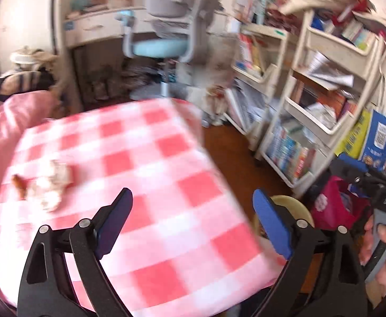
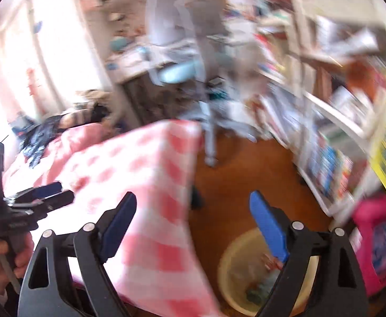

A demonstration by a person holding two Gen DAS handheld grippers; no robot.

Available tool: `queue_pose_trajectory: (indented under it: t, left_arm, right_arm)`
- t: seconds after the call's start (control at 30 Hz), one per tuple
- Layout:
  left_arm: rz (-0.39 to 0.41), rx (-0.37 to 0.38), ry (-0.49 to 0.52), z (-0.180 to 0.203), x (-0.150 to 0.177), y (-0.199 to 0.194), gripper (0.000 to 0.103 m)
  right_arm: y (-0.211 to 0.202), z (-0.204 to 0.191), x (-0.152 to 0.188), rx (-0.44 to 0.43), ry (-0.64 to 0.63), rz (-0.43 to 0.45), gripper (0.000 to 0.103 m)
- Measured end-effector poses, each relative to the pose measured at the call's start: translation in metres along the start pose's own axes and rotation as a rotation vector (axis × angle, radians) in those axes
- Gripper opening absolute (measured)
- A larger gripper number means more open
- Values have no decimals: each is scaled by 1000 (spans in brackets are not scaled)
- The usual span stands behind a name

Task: Collect trash
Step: 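Carry both items to the yellow bin and open both grippers, then return both grippers open to the table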

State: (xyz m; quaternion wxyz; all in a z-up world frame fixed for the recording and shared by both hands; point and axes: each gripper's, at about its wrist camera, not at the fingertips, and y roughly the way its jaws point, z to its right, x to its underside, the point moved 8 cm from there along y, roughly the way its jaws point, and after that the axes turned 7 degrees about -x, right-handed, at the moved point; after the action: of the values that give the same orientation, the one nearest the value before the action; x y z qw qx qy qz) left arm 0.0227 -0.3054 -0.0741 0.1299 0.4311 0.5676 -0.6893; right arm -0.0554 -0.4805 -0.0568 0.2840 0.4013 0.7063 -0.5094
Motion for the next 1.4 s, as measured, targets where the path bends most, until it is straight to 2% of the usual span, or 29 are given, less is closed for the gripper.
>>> queue_pose_trajectory:
  t: [0.2, 0.33, 0.4, 0.5, 0.67, 0.93, 1.03, 1.17, 1.23, 1.4]
  left_arm:
    - [59, -114, -64, -103, -4, -35, 93]
    - [70, -156, -158, -158, 3, -45, 94]
    - [65, -169, -191, -177, 10, -45, 94]
    - [58, -183, -215, -189, 14, -46, 94]
    - [92, -219, -226, -203, 15, -54, 95]
    - [69, -244, -261, -221, 19, -52, 95]
    - [37, -271, -317, -249, 26, -47, 95]
    - [-61, -338, -412, -307, 36, -22, 95]
    - [-105, -348, -484, -333, 42, -9, 95]
    - [-152, -343, -566, -370, 44, 28, 84]
  right_arm:
    - [33, -102, -27, -105, -116, 8, 93]
    - [57, -140, -13, -134, -124, 4, 93]
    - [71, -152, 0, -129, -155, -49, 93]
    - [79, -164, 3, -110, -211, -70, 93]
    - [88, -170, 8, -90, -243, -104, 93]
    - [101, -183, 23, -76, -324, -173, 93]
    - [112, -190, 30, -132, -311, -217, 94]
    - [149, -202, 38, -154, -347, -304, 94]
    - [171, -213, 36, -171, -361, -322, 94]
    - [222, -237, 33, -209, -381, -341, 94]
